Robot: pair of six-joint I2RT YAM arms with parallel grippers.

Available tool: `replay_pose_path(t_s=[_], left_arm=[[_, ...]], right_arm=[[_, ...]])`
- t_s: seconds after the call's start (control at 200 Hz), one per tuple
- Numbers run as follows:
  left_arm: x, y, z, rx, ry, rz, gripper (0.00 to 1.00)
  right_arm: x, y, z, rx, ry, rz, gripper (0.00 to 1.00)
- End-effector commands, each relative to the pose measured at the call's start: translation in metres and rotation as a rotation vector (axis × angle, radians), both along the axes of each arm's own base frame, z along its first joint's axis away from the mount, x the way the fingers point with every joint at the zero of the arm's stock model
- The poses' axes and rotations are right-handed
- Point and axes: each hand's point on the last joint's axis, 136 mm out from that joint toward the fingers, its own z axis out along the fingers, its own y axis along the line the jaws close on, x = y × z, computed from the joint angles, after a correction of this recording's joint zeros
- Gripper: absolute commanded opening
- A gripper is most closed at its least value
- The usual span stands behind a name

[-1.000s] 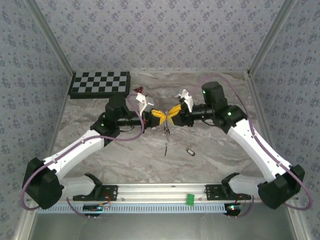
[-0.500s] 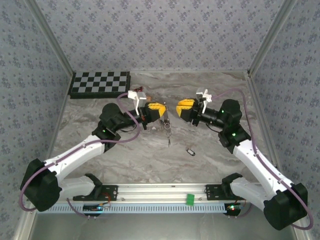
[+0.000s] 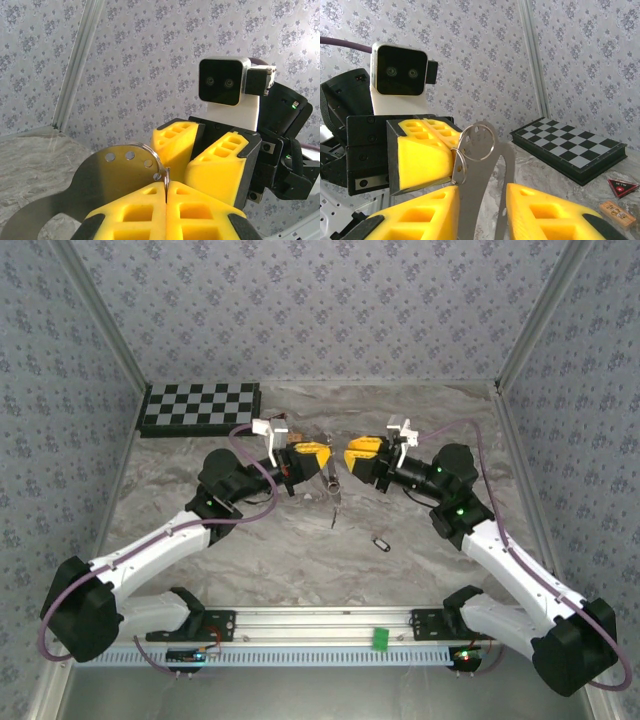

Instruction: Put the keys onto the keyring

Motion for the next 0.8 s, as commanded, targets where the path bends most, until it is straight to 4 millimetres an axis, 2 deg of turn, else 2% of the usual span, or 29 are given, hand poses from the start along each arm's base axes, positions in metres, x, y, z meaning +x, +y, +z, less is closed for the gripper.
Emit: replay_pose_path(t_s=[0.0, 0.33, 0.47, 0.62, 0.795], left_arm=[[-0.005, 0.001, 0.031, -0.051, -0.052, -0.010, 0.00], [-0.004, -0.001, 0.026, -0.031, -0.055, -0.010, 0.00], [-0.003, -0.001, 0.021, 0.006, -0.066, -0.002, 0.00], [-0.001, 0.002, 0.009, 0.084, -0.083, 0.033, 0.00], [-0.001, 0.007, -0.008, 0.149, -0.082, 0.055, 0.00]], right_arm=[[0.000, 0.000, 0.013, 0.004, -0.047, -0.013, 0.30], [-0.001, 0.000, 0.013, -0.033, -0.055, -0.021, 0.31], [0.008, -0.004, 0.006, -0.062, -0.024, -0.083, 0.32], [0.023, -0.017, -0.026, -0.157, 0.087, -0.187, 0.34], [0.033, -0.040, -0.083, -0.259, 0.251, -0.321, 0.38]])
